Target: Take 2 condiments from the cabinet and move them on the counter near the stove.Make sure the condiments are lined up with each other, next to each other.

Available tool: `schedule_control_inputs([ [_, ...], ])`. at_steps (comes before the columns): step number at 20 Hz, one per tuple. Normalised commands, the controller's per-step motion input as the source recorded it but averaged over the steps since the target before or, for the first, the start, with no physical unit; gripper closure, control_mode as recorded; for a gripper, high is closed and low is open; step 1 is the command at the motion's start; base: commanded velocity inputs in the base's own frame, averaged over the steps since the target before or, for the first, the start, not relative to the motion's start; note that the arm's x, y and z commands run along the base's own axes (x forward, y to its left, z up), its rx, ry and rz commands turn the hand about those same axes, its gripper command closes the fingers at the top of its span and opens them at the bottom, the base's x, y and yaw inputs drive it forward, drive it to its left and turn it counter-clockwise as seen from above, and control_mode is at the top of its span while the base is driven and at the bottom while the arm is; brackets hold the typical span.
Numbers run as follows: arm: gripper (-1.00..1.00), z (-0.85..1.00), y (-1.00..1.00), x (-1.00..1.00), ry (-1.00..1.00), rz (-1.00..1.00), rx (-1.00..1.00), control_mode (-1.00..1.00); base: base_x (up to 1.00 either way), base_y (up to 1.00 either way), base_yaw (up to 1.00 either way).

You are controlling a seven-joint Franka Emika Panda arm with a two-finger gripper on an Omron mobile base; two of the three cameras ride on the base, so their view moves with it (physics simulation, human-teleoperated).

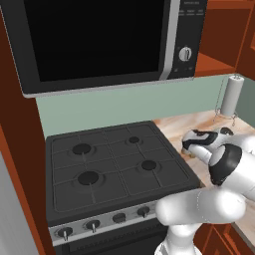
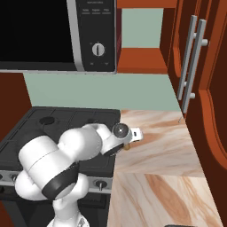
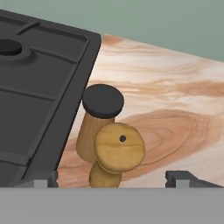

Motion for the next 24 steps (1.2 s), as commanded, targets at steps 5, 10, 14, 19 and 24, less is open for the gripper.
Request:
schedule_control_inputs([
  [5,-1.00,0.53,0.00,-0.45,-0.15,0.00,0.00,-1.00,0.00,0.00,0.00],
  [10,-1.00,0.93,0.00,-0.27,-0.01,0.01,-0.03,-1.00,0.00,0.00,0.00],
  [14,-1.00,0.97,0.02,-0.08,0.01,0.02,-0.09,-1.00,0.00,0.00,0.00],
  [19,-1.00,0.43,0.10,-0.28,0.09,0.02,-0.03,-1.00,0.00,0.00,0.00],
  [24,-1.00,0.39,0.29,-0.46,0.00,0.00,0.01,-1.00,0.00,0.00,0.00],
])
